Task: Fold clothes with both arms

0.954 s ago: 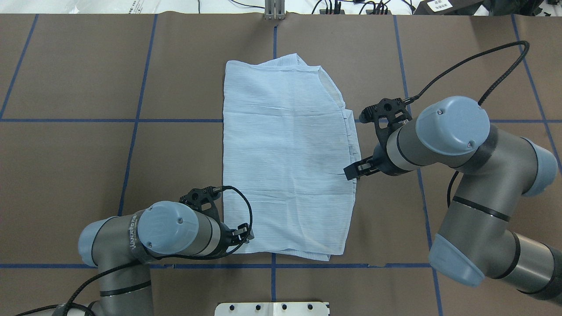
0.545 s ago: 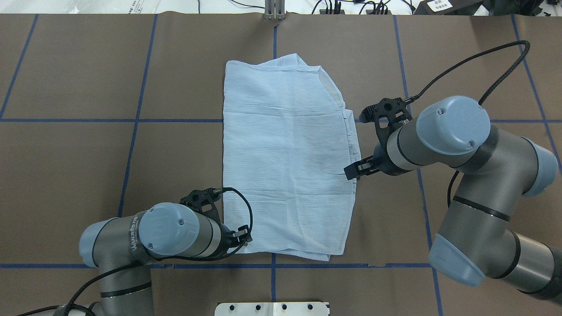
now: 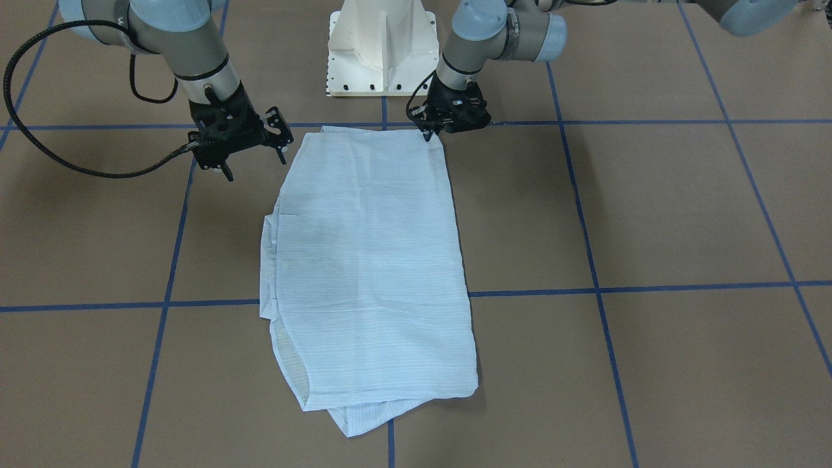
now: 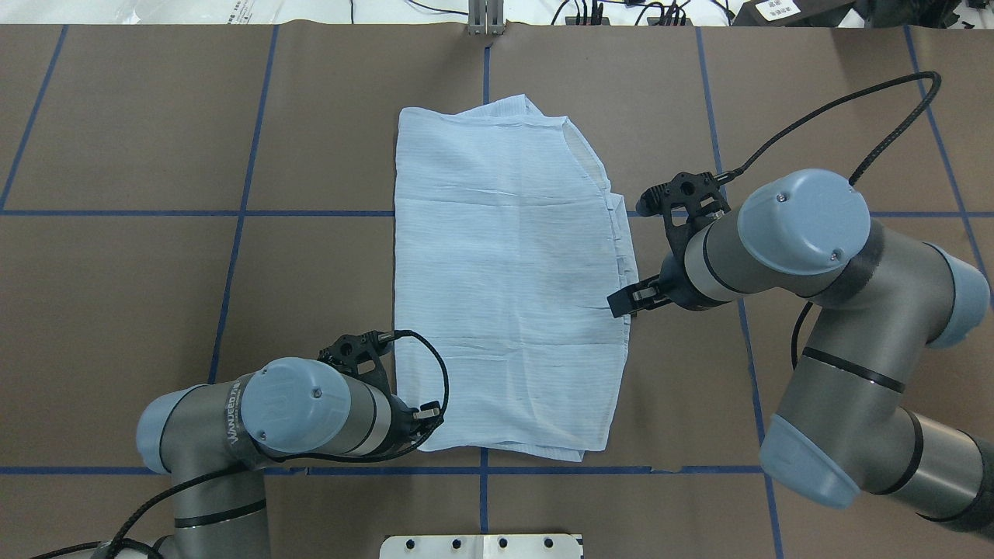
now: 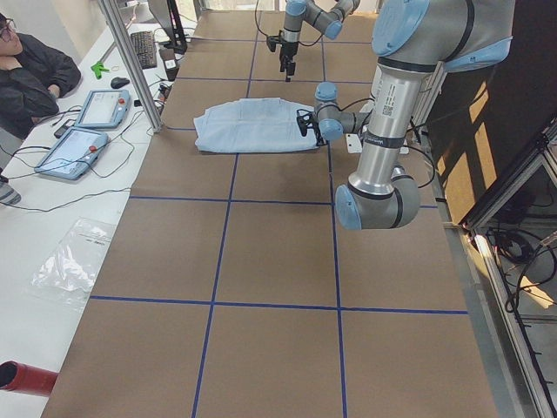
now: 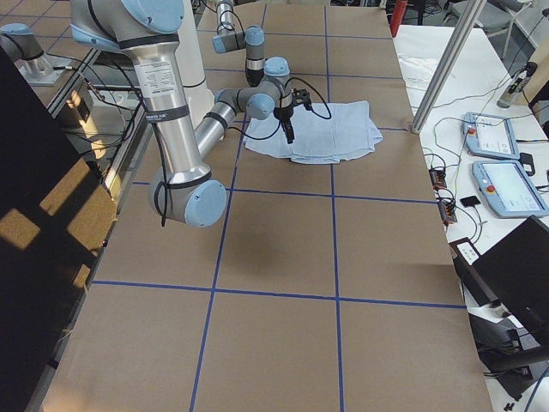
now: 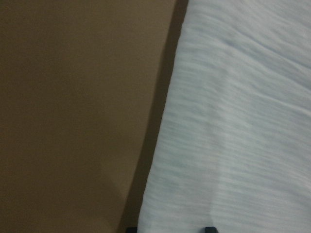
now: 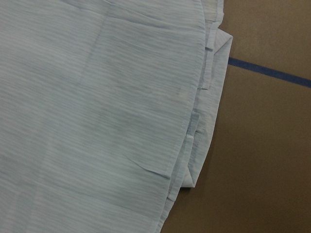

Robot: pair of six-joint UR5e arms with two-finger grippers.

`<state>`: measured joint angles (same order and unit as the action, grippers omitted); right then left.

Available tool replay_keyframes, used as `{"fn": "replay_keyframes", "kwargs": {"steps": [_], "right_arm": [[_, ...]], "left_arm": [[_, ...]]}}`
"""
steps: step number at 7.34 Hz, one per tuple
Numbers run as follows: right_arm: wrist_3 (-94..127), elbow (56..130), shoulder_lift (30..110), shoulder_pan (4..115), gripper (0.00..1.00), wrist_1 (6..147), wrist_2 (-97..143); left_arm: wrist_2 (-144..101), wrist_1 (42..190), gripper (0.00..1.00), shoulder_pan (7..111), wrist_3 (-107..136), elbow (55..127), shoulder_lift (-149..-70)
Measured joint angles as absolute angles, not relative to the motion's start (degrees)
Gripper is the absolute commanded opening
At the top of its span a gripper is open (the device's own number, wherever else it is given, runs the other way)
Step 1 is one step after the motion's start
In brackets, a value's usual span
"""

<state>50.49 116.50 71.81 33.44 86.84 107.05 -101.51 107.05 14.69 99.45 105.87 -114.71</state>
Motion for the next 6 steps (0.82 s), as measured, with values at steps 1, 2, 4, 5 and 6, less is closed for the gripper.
{"fn": "replay_keyframes", "kwargs": {"steps": [1,2,4,5,6], "right_arm": [[52.2,116.5,71.8,33.4,1.0,86.8,107.1],[56.2,116.5,71.8,32.8,1.0,86.8,107.2],[70.8,116.4,70.8,27.8,1.0,86.5,106.4],[78.6,116.2,70.0,24.6,1.0,86.4,105.0],[85.5,115.9,69.6,22.0,1.0,86.3,103.6]], "left_arm": [[-101.6,107.0,0.0,14.8,99.5,106.7,-114.7],[-101.6,106.9,0.0,14.9,99.4,107.5,-114.8],[-101.7,106.7,0.0,15.1,99.4,108.0,-115.0],[-101.7,106.7,0.0,15.1,99.4,108.0,-115.0],[-101.7,106.7,0.0,15.2,99.4,108.0,-115.0]]}}
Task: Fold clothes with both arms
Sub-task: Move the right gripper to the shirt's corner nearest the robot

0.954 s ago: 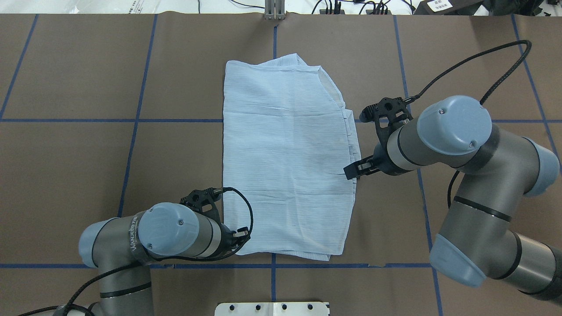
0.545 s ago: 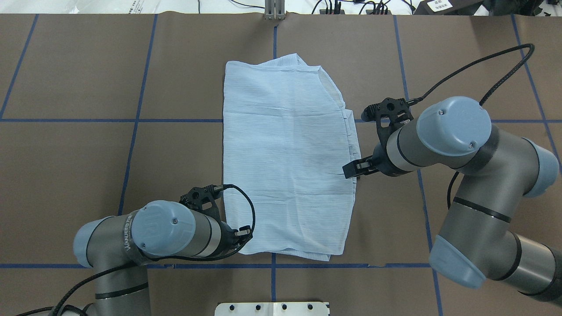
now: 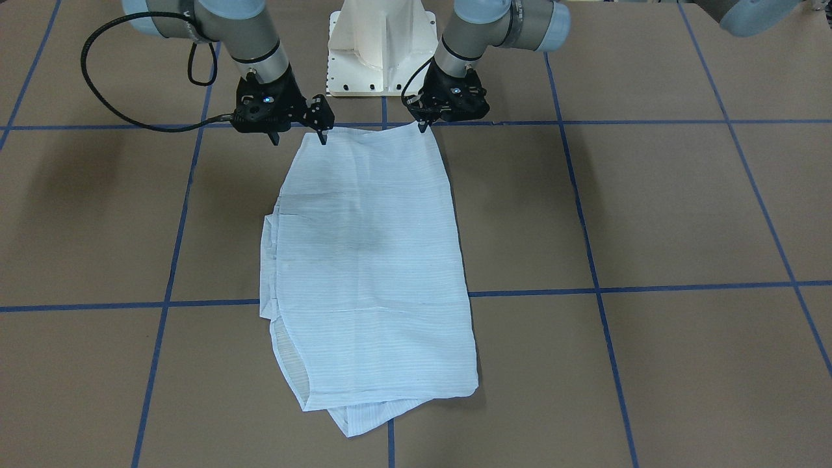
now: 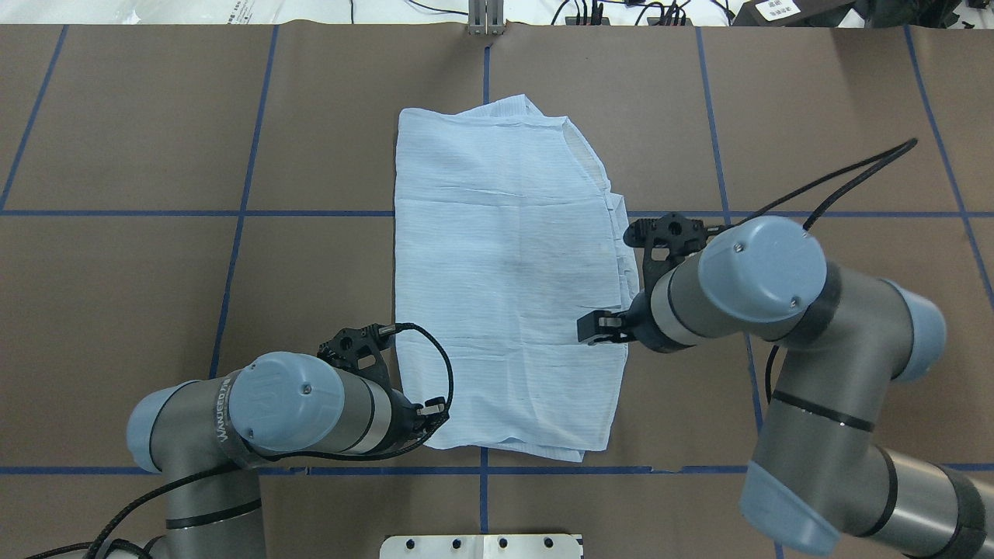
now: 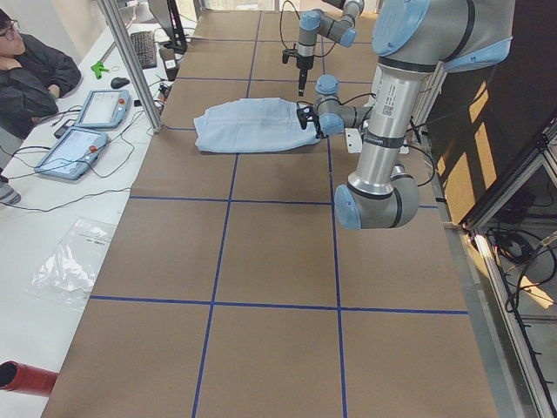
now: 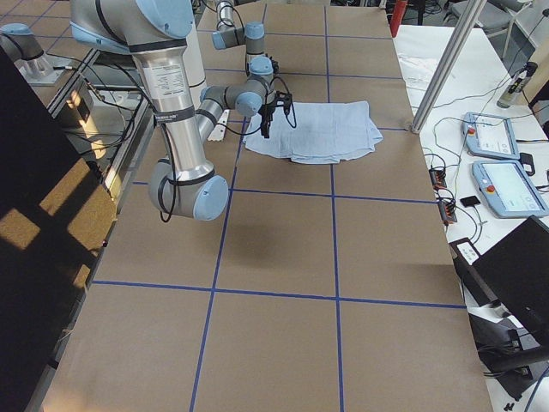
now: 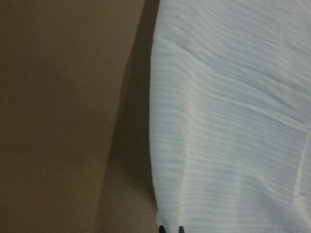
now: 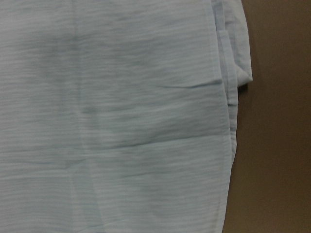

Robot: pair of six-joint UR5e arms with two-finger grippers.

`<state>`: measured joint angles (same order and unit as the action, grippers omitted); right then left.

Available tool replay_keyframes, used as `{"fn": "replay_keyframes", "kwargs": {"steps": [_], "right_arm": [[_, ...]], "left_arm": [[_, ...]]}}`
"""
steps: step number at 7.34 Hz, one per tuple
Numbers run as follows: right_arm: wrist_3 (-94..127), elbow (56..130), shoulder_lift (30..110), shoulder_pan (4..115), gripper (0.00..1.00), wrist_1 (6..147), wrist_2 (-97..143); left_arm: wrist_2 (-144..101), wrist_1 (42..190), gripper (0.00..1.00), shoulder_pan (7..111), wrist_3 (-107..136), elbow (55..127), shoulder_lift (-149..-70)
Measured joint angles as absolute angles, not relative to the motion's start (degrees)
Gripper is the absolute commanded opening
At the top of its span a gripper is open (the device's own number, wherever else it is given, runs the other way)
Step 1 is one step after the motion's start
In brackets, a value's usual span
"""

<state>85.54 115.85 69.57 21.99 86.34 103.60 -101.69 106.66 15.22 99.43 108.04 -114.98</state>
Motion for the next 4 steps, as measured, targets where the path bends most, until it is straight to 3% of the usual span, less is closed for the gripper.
{"fn": "replay_keyframes", "kwargs": {"steps": [4], "right_arm": [[107.6,110.0,66.4,17.9,1.0,87.0,101.4]], "left_arm": [[-101.7,106.7,0.0,15.4,99.4,108.1,-115.1]]}}
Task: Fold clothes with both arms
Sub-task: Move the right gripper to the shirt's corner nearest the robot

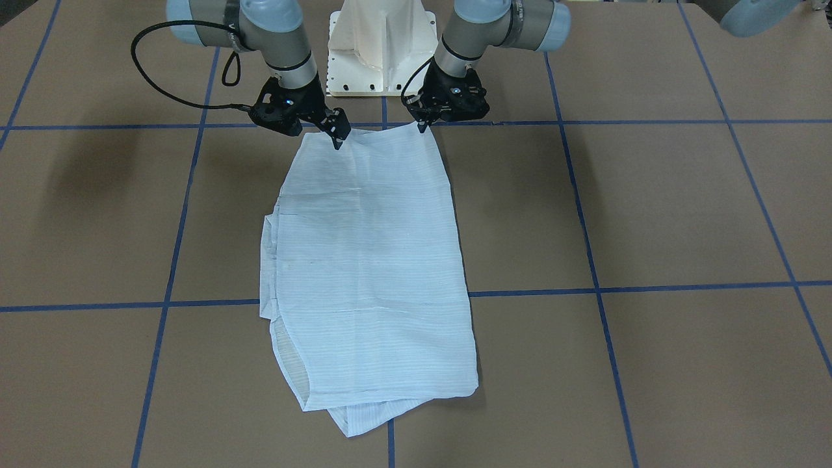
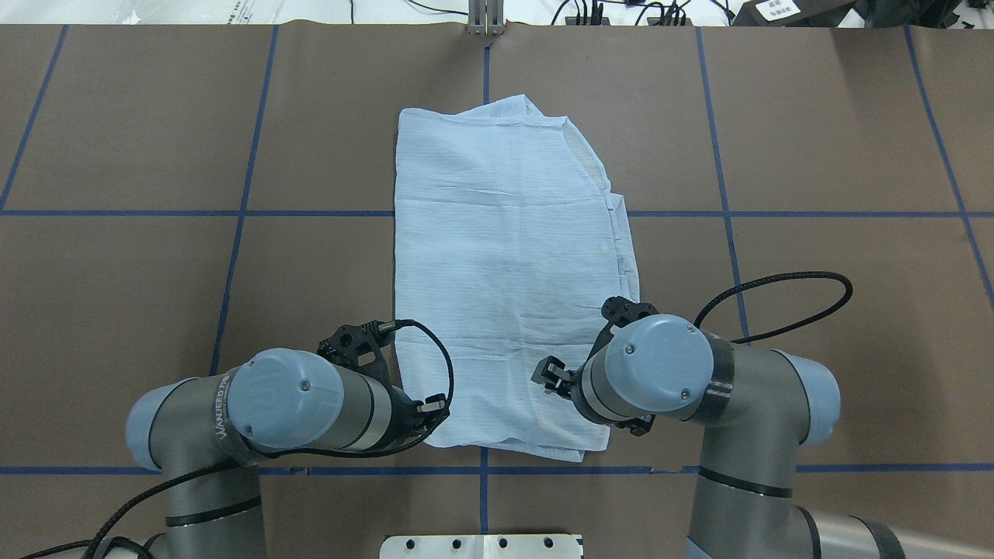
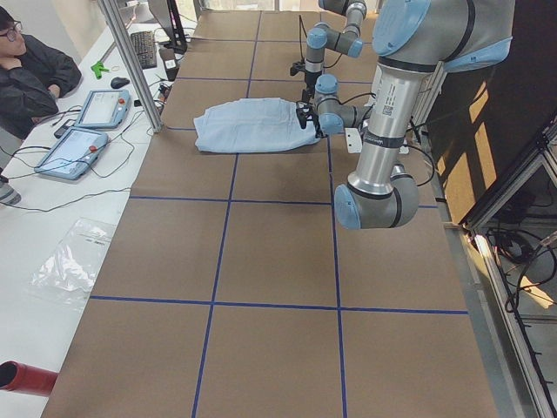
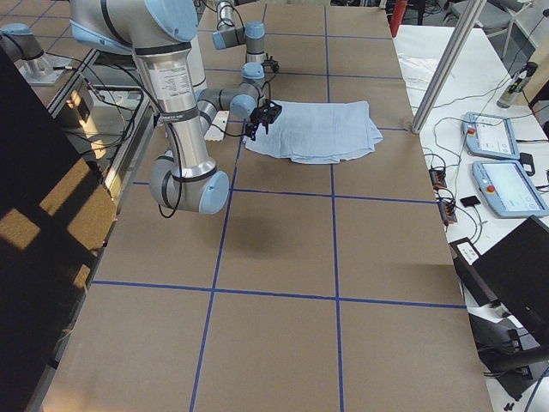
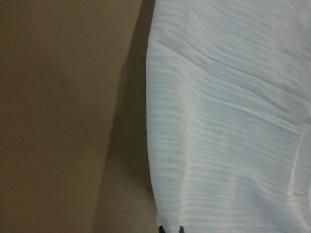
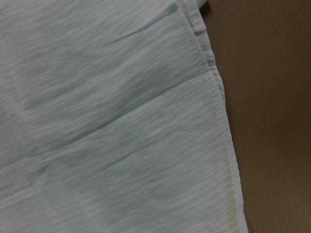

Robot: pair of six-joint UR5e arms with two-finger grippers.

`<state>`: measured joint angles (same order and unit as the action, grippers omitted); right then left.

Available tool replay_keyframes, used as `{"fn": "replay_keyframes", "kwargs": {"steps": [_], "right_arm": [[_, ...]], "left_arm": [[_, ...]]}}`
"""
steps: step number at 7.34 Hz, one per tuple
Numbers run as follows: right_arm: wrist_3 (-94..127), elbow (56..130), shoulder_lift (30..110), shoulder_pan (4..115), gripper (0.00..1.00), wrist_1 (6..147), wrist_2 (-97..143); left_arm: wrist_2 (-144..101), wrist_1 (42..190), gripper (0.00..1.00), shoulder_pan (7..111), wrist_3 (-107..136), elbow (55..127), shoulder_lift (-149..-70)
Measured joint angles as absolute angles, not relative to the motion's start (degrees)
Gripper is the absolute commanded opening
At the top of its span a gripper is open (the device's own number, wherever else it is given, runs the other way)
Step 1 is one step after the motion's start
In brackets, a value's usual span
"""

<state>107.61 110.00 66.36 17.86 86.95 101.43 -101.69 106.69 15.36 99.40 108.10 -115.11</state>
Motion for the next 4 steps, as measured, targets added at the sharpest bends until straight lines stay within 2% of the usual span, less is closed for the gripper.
{"fn": "replay_keyframes", "kwargs": {"steps": [4], "right_arm": [[115.7,106.1,64.6,14.5,1.0,87.1,99.4]], "left_arm": [[-101.7,106.7,0.0,15.5,99.4,108.1,-115.2]]}}
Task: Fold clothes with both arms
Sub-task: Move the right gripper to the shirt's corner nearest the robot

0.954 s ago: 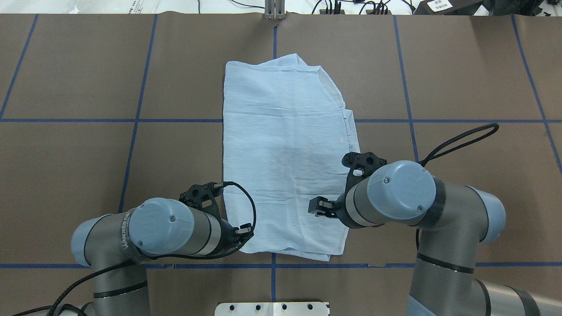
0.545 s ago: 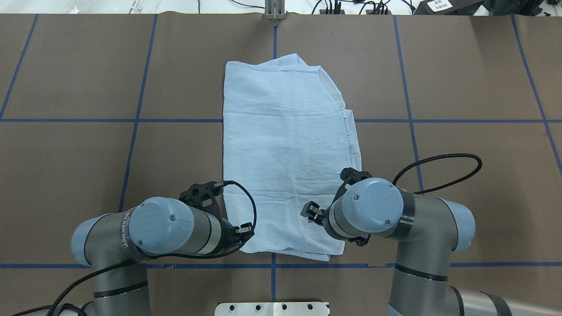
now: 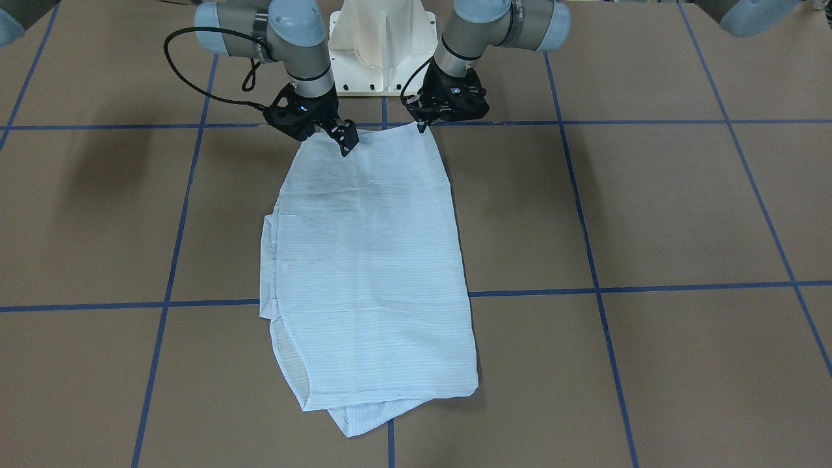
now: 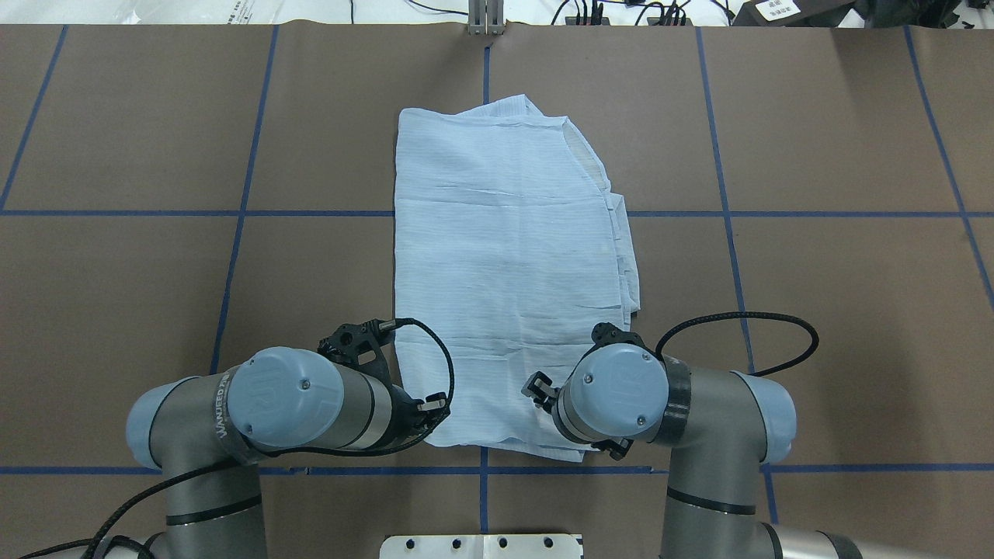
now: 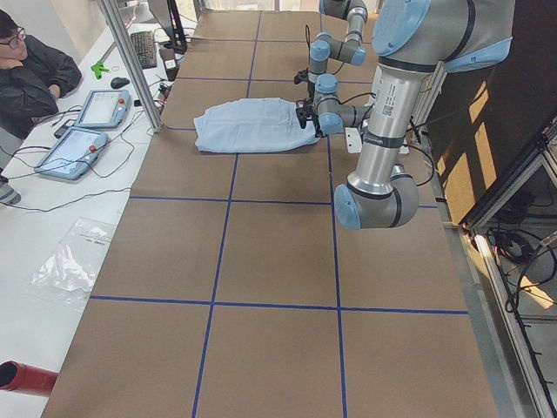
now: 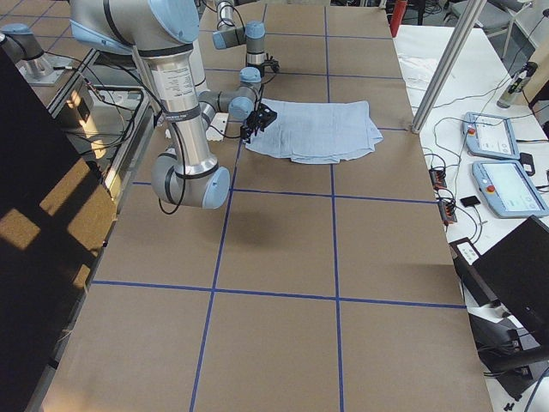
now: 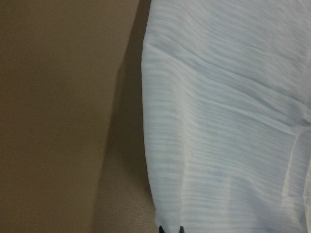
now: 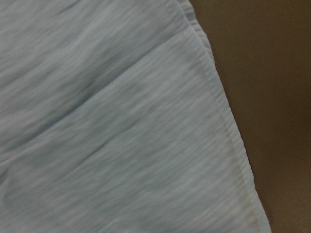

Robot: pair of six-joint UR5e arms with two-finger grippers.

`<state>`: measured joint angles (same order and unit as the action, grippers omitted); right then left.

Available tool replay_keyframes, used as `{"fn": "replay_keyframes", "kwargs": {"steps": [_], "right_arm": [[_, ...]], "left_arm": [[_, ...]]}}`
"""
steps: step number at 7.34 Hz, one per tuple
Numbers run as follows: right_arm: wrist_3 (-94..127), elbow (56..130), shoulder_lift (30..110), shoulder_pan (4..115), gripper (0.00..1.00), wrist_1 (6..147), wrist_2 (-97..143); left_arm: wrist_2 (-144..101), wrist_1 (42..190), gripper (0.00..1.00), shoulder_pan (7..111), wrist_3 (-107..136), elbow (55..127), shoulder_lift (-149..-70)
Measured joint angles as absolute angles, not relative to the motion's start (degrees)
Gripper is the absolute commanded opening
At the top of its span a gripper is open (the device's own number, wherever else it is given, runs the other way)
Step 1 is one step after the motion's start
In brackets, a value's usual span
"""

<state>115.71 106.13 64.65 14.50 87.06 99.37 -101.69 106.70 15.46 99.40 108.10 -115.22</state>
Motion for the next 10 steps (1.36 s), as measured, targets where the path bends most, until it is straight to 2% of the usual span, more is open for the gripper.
{"fn": "replay_keyframes", "kwargs": {"steps": [4,5,6,7,8,10], "right_arm": [[116.2,106.0,65.1,12.0,1.0,87.1,98.6],[116.2,106.0,65.1,11.9,0.87,87.1,98.5],[116.3,106.0,65.0,11.8,0.55,87.1,98.5],[116.3,106.1,65.0,11.9,0.4,87.1,98.5],[116.3,106.1,64.9,12.0,0.26,87.1,98.4],[116.2,106.3,64.7,12.3,0.12,87.1,98.4]], "left_arm": [[-101.7,106.7,0.0,15.4,99.4,108.1,-115.2],[-101.7,106.7,0.0,15.4,99.4,108.1,-115.2],[-101.7,106.7,0.0,15.4,99.4,108.0,-115.2],[-101.7,106.7,0.0,15.4,99.4,108.0,-115.2],[-101.7,106.7,0.0,15.4,99.4,108.0,-115.2],[-101.7,106.7,0.0,15.3,99.4,107.9,-115.2]]}}
